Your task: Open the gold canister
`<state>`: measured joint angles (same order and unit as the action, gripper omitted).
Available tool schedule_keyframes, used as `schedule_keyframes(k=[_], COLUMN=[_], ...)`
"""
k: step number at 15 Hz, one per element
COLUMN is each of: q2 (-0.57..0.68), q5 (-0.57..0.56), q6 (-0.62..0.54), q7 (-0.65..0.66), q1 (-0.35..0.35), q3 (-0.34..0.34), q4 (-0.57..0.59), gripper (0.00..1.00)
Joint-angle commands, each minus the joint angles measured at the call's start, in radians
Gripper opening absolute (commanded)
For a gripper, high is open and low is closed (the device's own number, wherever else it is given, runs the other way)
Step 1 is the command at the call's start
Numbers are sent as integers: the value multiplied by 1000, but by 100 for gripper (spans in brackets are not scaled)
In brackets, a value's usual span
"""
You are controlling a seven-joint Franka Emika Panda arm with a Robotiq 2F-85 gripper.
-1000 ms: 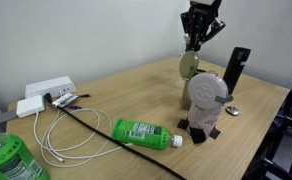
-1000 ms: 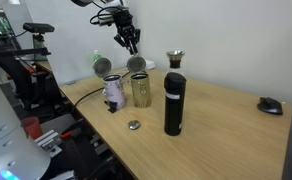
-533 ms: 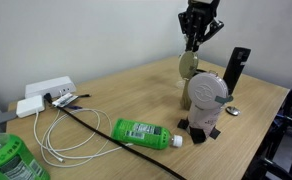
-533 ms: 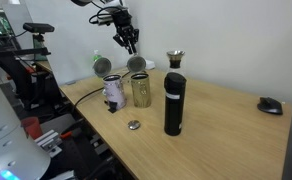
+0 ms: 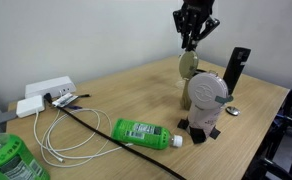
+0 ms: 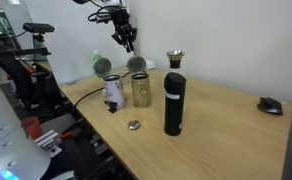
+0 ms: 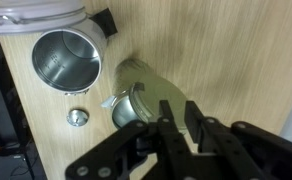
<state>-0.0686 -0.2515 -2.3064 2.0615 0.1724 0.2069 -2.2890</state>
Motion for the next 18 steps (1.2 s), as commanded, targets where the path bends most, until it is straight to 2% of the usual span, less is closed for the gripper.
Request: schedule_keyframes(k=[1,6,7,8,10,11,12,14,15,18], q2=[-9,-43,-52,-62,-89,-72,-80,-78,-75,-74], q5=[53,161,195,228,315,255,265,263,262,262], q6=[0,36,36,37,31,14,14,14,14,14], q7=[-74,-154,-186,-222,-336,-242,-253,-248,-248,-248], q1=[12,47,56,66,86,68,71,68,67,67], q3=[6,30,36,41,45,62,65,65,64,64], q4=[20,68,74,78,73,78,78,77,77,77], gripper=[6,6,16,42,44,50,31,46,50,50])
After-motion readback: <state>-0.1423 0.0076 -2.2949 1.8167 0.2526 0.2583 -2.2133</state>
